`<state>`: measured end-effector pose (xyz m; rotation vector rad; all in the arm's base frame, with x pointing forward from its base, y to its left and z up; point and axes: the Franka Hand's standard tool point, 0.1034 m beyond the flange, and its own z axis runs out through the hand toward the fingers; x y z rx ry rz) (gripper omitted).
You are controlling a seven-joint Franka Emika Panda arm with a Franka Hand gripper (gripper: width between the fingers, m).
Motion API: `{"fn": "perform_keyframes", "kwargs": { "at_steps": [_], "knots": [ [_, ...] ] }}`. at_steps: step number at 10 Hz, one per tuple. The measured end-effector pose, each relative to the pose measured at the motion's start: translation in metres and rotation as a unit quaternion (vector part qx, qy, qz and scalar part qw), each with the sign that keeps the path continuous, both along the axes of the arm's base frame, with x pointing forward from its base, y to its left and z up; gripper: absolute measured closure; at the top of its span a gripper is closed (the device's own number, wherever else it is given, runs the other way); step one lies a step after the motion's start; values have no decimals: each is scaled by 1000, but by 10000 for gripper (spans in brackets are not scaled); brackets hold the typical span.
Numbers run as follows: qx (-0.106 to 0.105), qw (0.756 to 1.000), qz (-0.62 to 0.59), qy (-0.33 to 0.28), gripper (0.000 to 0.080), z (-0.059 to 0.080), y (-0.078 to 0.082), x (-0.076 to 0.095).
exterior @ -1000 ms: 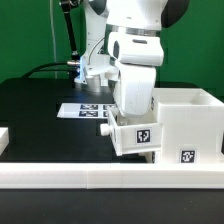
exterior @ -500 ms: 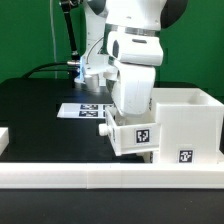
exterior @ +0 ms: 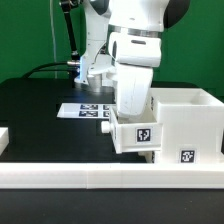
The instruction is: Assemble drawer
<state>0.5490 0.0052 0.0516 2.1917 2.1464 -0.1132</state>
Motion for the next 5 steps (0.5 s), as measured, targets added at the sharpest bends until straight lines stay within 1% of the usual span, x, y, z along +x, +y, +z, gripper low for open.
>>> {"fn": "perform_keyframes", "kwargs": {
  "at_steps": [1,2,3,4,5],
  "knots": [
    [0,1000,0,0,485,0,0,0],
    [-3,1000,-1,3,338,4,-2,1],
    [-4,1000,-2,3,338,9,-2,2],
    [-6,1000,-2,3,193,14,-3,3],
    [-10,1000,-7,8,193,23,-3,2]
  ]
}}
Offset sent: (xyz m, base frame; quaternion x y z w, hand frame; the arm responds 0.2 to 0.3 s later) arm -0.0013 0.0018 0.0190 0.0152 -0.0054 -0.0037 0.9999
